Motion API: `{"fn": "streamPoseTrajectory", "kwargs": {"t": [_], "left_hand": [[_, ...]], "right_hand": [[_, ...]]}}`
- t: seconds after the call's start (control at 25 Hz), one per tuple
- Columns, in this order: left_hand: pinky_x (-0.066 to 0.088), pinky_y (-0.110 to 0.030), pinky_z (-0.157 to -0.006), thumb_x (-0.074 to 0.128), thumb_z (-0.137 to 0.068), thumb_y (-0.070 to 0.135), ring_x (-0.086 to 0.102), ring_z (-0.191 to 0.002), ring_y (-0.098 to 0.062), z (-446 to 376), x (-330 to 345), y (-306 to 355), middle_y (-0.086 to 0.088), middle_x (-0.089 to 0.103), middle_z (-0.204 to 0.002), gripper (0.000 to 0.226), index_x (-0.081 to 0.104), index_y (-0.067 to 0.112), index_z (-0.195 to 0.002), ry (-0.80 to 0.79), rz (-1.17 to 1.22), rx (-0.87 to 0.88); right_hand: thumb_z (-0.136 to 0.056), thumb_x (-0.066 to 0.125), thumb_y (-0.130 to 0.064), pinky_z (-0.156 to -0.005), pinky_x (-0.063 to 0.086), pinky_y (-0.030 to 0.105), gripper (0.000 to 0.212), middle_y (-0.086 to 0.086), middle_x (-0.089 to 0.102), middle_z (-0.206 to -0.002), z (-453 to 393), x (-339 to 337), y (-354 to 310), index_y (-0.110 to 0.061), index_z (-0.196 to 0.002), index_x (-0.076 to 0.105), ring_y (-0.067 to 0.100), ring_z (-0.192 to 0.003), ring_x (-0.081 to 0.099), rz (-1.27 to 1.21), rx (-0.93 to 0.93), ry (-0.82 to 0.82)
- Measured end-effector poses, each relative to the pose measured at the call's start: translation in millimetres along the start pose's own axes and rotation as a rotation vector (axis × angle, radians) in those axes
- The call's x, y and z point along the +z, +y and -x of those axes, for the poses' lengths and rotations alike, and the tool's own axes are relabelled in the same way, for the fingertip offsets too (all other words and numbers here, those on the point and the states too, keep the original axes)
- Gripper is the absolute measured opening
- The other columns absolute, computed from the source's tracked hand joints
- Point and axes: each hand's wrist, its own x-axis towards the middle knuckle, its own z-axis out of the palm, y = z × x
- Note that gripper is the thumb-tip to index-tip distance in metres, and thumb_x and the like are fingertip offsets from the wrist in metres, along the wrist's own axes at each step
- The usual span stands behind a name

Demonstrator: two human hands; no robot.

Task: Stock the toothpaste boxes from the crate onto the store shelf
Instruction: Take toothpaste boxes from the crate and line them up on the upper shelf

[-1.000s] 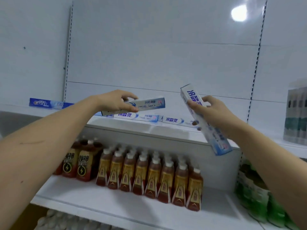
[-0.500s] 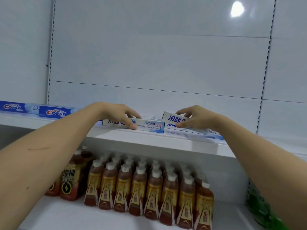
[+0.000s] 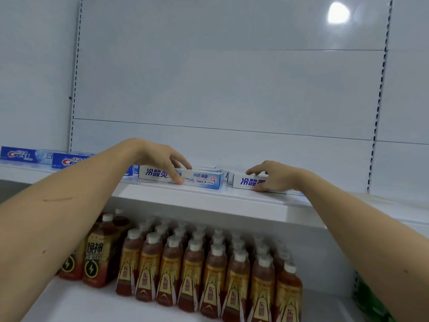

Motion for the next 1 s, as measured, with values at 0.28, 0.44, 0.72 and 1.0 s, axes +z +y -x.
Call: {"fn": "streamPoseTrajectory", "kwargs": {"t": [0.28, 0.44, 0.72, 1.0], "left_hand": [[0.034, -0.04, -0.113, 0.055, -0.09, 0.058, 0.048, -0.13, -0.02, 46, 16, 18, 0.002, 0.048, -0.147, 0.058, 0.046, 0.034, -0.141, 0.196, 0.048, 0.126], [0.035, -0.033, -0.106, 0.044, -0.098, 0.052, 0.047, -0.131, -0.02, 63, 45, 30, -0.001, 0.047, -0.148, 0.049, 0.047, 0.028, -0.141, 0.357, 0.275, 0.213], [0.026, -0.021, -0.104, 0.033, -0.106, 0.036, 0.039, -0.139, -0.015, 104, 100, 49, 0.001, 0.046, -0.149, 0.044, 0.045, 0.017, -0.144, 0.659, 0.639, 0.326], [0.026, -0.022, -0.102, 0.029, -0.106, 0.037, 0.039, -0.136, -0.011, 180, 205, 55, 0.002, 0.049, -0.146, 0.041, 0.049, 0.024, -0.14, 0.751, 0.962, 0.215]], "right_hand": [[-0.092, 0.063, -0.036, -0.107, 0.036, 0.036, 0.052, 0.0, 0.046, -0.139, 34, -7, -36, -0.027, -0.14, 0.047, 0.021, -0.126, 0.045, -0.143, -0.002, 0.126], [-0.095, 0.055, -0.04, -0.106, 0.039, 0.037, 0.049, -0.001, 0.049, -0.14, 66, -3, -69, -0.019, -0.139, 0.05, 0.019, -0.123, 0.049, -0.382, 0.016, 0.277], [-0.1, 0.042, -0.048, -0.106, 0.038, 0.035, 0.051, -0.005, 0.049, -0.141, 123, 15, -117, -0.019, -0.141, 0.047, 0.012, -0.126, 0.047, -0.955, 0.028, 0.366], [-0.1, 0.038, -0.045, -0.111, 0.038, 0.043, 0.045, -0.006, 0.056, -0.136, 198, 89, -152, -0.023, -0.135, 0.054, 0.011, -0.125, 0.05, -1.235, 0.037, 0.337]]}}
